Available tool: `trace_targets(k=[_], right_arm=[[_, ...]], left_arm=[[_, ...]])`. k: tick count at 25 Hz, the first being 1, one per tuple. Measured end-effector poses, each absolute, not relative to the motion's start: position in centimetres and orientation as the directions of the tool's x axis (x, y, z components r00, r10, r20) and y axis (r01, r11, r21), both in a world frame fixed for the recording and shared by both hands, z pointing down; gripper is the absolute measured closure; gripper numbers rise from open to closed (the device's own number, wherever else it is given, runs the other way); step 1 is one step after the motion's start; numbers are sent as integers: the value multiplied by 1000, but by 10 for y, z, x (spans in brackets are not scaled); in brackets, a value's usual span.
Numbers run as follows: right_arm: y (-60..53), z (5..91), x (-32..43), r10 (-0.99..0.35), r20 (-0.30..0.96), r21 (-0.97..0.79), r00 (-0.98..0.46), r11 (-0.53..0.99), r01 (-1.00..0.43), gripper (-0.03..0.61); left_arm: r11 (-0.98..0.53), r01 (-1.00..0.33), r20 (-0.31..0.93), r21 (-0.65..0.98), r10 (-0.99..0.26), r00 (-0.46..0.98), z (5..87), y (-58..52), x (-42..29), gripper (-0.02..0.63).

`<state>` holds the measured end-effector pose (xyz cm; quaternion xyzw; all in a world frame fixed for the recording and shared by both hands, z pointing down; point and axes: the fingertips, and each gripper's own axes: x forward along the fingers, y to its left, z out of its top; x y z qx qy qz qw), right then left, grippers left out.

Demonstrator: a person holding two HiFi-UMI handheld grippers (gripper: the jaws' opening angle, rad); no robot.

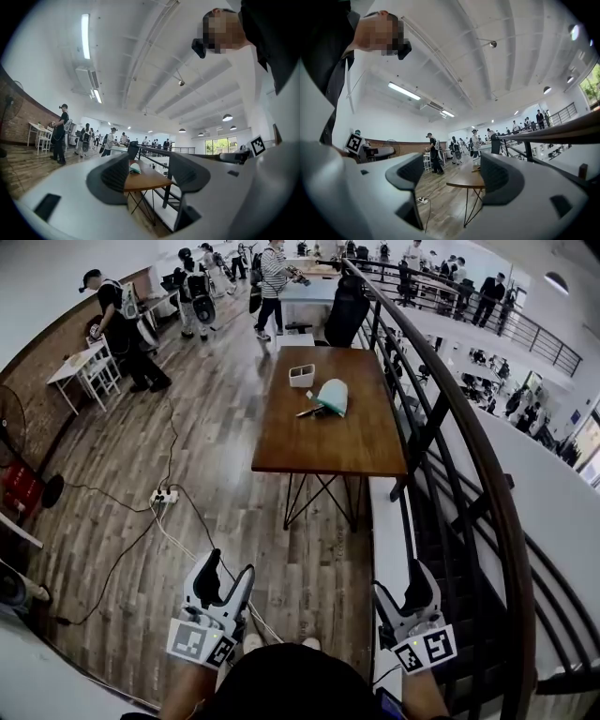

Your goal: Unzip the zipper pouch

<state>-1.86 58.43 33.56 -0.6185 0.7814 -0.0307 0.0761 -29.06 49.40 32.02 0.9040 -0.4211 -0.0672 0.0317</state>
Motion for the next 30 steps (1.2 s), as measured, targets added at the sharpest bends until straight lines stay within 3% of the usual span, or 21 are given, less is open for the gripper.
trace_targets(k=[17, 30], right_arm=[[580, 361, 0, -971, -10, -158, -237, 236, -959, 285], [496, 349, 11, -992, 17, -73, -122, 121, -990, 333]], left_arm=[[-629, -769, -22, 114, -775, 631, 342, 496, -277, 345], [-726, -677, -52, 123, -686, 726, 354, 381, -251, 370]])
